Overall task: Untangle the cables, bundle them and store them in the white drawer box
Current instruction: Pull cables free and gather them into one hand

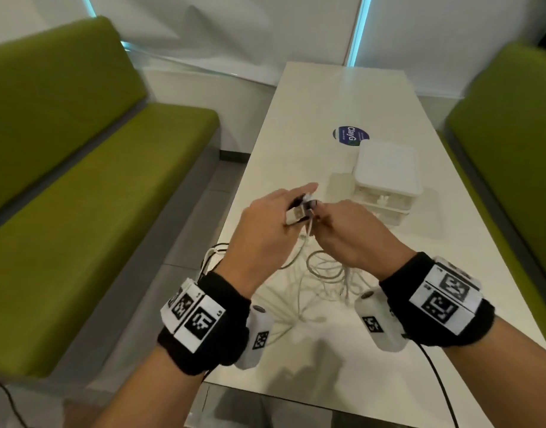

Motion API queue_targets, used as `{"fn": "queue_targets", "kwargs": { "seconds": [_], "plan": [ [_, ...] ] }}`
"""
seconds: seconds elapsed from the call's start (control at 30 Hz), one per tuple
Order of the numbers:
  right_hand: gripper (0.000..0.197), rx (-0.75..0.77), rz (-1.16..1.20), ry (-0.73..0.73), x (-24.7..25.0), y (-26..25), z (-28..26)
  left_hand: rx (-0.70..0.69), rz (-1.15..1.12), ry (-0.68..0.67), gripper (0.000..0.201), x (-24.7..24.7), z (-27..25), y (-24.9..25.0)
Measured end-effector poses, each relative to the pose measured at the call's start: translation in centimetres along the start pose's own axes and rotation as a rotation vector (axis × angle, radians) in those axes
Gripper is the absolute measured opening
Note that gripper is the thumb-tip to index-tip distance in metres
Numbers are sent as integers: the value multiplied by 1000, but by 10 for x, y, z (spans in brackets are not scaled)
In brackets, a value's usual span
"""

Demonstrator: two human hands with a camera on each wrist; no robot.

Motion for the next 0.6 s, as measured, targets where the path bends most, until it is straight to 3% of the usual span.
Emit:
{"fn": "queue_targets", "kwargs": {
  "seconds": [0.07, 0.13, 0.17, 0.23, 0.3, 0.33, 0.43, 0.5, 0.6],
  "plan": [
    [30, -25, 5, -37, -5, 3, -1, 55, 190, -118, 18, -5, 2, 1],
    [27, -1, -21, -58, -11, 6, -1, 87, 350, -198, 45, -7, 2, 4],
    [27, 11, -24, -75, -15, 7, -2, 111, 390, -224, 49, -7, 2, 4],
    [24, -6, 41, -106, -16, 14, -1, 147, 438, -296, 42, -11, 0, -2],
    [22, -61, 164, -103, -15, 25, -2, 148, 495, -349, 22, -14, -3, -4],
    [25, -89, 252, -109, -16, 32, -3, 137, 484, -339, 16, -14, -4, -4],
    [39, -151, 481, -220, -32, 44, -12, 127, 315, -208, 24, -6, -4, 0],
    [50, -142, 494, -254, -42, 48, -17, 150, 153, -86, 26, 3, -3, 0],
    [56, -123, 471, -195, -41, 50, -18, 150, -61, 105, 29, 19, -3, -1]
  ]
}}
Point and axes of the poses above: each hand's wrist, its own z-axis towards the middle knuckle, its own x-axis out of the back of the hand, y = z × x, the point moved 7 cm from there along z, towards the middle knuckle, and after that the axes turned 10 degrees about -x, right-handed, at the moved point
